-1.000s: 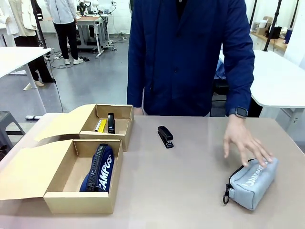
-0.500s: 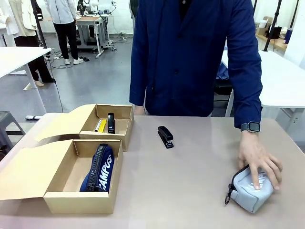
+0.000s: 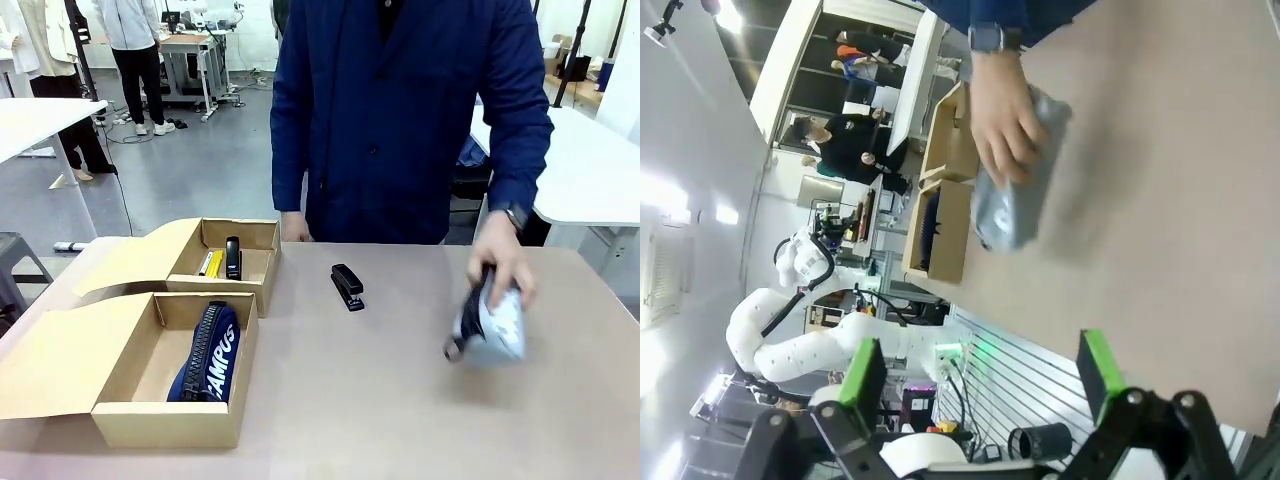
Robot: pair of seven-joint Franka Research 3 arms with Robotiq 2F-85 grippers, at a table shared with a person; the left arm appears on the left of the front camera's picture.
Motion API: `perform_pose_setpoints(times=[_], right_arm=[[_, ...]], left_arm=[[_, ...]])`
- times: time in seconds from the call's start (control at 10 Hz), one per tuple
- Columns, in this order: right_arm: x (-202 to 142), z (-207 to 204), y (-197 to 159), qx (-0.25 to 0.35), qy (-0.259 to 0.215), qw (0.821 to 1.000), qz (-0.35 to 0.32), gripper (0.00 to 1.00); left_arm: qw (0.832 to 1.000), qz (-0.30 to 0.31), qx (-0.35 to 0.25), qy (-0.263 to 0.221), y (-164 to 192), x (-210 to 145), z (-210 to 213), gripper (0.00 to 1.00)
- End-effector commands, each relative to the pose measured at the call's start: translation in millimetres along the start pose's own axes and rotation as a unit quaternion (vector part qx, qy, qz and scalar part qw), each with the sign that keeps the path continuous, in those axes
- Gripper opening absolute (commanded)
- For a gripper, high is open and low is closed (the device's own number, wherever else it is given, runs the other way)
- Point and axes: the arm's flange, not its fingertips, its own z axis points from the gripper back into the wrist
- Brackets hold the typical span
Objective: Place items inside the box.
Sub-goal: Pick up a Pencil pouch or Stapler and place it inside the Mailer Box closest to the robot.
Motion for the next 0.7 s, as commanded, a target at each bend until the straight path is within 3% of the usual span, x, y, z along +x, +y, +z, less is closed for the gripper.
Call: perform_pose_setpoints(times=[0.0,0.1,0.2,0.3,0.5,0.6], right_arm=[[-1,-3,1,0.008,-0.005,1.0,0.015,1.0],[0,0,0,0.0,0.0,1.0,0.0,1.0],[5,-23,13,-0.041,0.03,0.999,-0.008,1.0],[12,-49,32,-0.045,0.032,0.998,-0.015,1.0],[23,-120,83,-0.139,0.034,0.988,-0.058,1.0],[27,-174,113,-0.185,0.074,0.979,-0.045,1.0]], left_arm=[[1.0,-0.011,-0.009,-0.005,-1,-1,-1,1.0],[1.0,-0.011,-0.009,-0.005,-1,-1,-1,1.0],[1.0,-0.011,-0.009,-0.005,-1,-1,-1,1.0],[1.0,-0.011,-0.009,-0.005,-1,-1,-1,1.0],[1.0,-0.011,-0.009,-0.005,-1,-1,-1,1.0],[1.0,-0.011,-0.009,-0.005,-1,-1,-1,1.0]])
